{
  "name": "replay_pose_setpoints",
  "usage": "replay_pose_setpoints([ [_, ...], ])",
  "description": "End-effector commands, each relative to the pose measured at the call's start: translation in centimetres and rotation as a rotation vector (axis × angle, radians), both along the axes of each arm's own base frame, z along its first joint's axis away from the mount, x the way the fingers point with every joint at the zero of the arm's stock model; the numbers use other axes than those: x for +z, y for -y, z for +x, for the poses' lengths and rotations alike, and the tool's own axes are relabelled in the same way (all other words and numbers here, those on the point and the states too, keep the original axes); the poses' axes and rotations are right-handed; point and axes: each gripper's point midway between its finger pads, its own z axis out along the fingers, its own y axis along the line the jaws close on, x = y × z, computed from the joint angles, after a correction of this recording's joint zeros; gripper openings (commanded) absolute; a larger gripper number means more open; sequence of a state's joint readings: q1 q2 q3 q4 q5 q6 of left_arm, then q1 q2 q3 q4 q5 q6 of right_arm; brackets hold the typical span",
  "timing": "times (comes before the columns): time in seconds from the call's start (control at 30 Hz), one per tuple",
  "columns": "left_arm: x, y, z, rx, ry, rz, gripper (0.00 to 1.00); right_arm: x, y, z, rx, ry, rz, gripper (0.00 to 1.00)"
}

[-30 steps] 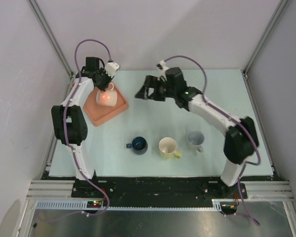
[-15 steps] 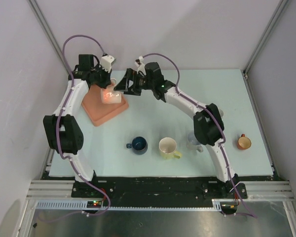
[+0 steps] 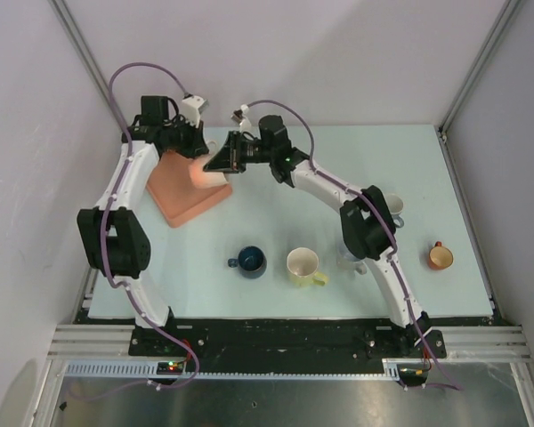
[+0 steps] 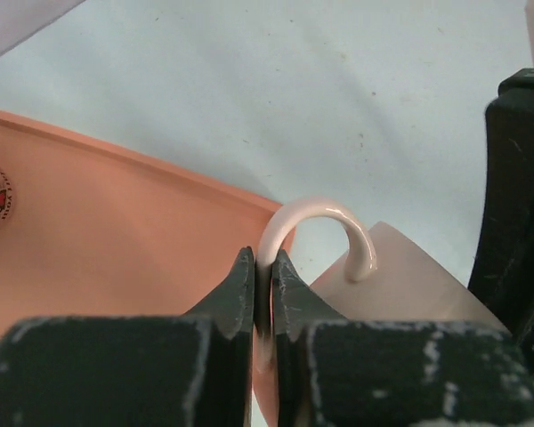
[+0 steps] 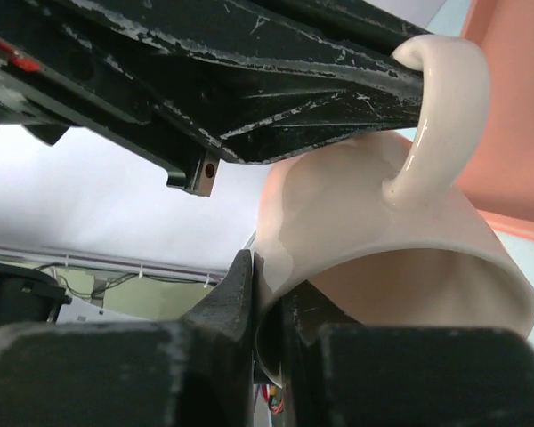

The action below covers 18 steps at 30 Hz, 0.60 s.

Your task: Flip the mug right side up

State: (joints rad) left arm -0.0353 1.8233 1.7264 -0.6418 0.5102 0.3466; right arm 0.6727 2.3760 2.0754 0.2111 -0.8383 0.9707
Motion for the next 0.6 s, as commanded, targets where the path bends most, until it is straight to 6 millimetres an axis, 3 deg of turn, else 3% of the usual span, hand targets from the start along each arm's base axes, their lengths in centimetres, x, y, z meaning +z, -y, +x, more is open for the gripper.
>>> replay_pose_setpoints([
  [0.0, 7.5, 1.2, 0.5, -0.003, 0.154, -0.116, 0.06, 4.2, 1.3, -0.7, -0.011, 0.075, 0.015, 0.01],
  [0.07, 7.4, 1.1, 0.1, 0.000, 0.136, -0.123, 0.48, 3.7, 2.6, 0.0, -0.082, 0.105, -0.068, 0.00],
  [0.1, 7.3, 1.0, -0.2, 0.004, 0.128, -0.121, 0.74, 3.4, 3.4, 0.4, -0.119, 0.136, -0.120, 0.00],
  [0.13, 7.3, 0.7, -0.5, 0.011, 0.122, -0.116, 0.87, 3.1, 4.6, 0.9, -0.176, 0.146, -0.188, 0.00],
  [0.17, 7.3, 0.4, -0.6, 0.021, 0.115, -0.110, 0.93, 3.0, 5.6, 1.3, -0.214, 0.186, -0.244, 0.00],
  [0.27, 7.6, -0.4, -1.4, 0.046, 0.103, -0.097, 0.99, 2.7, 9.5, 2.0, -0.345, 0.269, -0.448, 0.00],
  [0.43, 7.7, -3.4, -1.9, 0.135, 0.086, -0.050, 1.00, 1.6, 16.8, 2.4, -0.495, 0.371, -0.785, 0.00],
  [0.57, 6.4, -4.8, -2.0, 0.180, 0.066, 0.018, 1.00, -3.4, 22.9, 1.6, -0.514, 0.339, -1.144, 0.00],
])
